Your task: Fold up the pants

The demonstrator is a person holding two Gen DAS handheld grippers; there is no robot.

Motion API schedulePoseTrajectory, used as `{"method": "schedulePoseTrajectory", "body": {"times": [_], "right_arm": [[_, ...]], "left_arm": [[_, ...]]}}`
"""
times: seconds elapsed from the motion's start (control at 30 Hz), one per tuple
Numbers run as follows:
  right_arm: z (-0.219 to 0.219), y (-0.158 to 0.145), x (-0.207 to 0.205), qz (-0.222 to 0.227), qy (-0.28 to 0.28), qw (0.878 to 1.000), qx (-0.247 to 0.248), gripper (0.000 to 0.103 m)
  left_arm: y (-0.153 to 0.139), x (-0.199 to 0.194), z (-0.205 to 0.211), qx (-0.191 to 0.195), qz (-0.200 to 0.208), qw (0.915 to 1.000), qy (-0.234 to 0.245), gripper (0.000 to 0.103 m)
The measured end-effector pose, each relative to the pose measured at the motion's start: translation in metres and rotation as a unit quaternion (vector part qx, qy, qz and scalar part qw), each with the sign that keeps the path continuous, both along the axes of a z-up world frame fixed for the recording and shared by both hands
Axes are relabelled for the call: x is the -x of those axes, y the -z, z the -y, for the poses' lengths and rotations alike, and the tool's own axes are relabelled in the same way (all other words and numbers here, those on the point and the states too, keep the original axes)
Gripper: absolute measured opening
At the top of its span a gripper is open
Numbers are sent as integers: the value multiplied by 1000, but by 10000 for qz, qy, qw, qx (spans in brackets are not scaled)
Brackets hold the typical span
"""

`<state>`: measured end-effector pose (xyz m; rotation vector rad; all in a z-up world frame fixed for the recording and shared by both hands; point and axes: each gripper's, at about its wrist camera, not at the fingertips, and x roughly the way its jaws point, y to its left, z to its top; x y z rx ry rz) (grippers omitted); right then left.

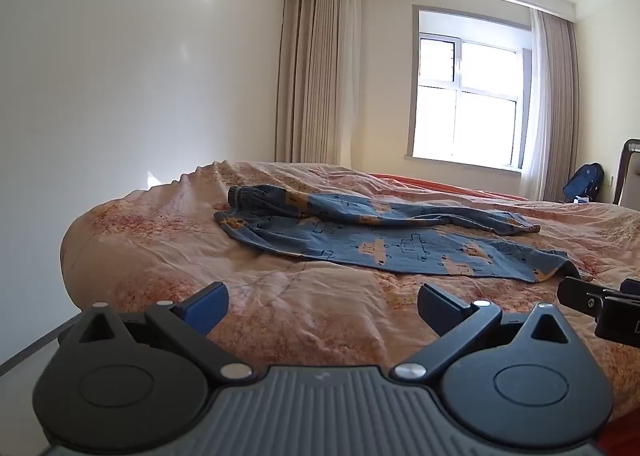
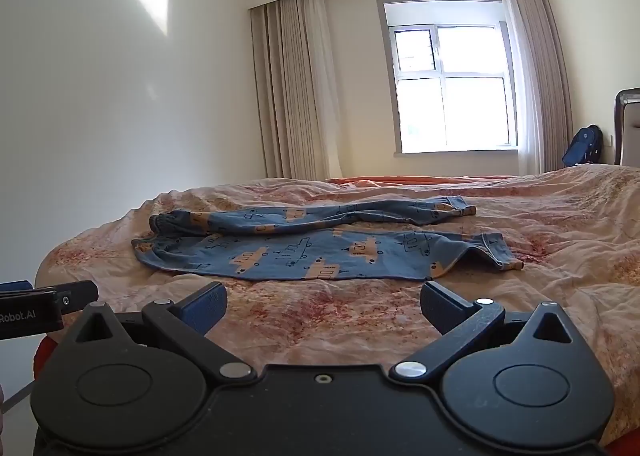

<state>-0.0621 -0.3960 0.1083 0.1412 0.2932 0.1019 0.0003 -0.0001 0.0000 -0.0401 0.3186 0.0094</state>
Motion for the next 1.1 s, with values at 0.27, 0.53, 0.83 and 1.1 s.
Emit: {"method": "schedulePoseTrajectory", "body": {"times": [0.27,0.53,0.83,1.1], "right_arm": [[5,3,6,4,1,10000,-22,103],[4,2,6,-45,15,10000,-35,103],[2,2,4,-107,29,9999,-19,103],[2,2,5,-105,30,9999,-26,103]], "left_arm": [[0,0,0,5,7,10000,11,103],[3,0,3,-10,-1,10000,-11,103],[-1,2,2,-54,-6,10000,11,103],[0,0,2,-50,-5,10000,37,103]]}}
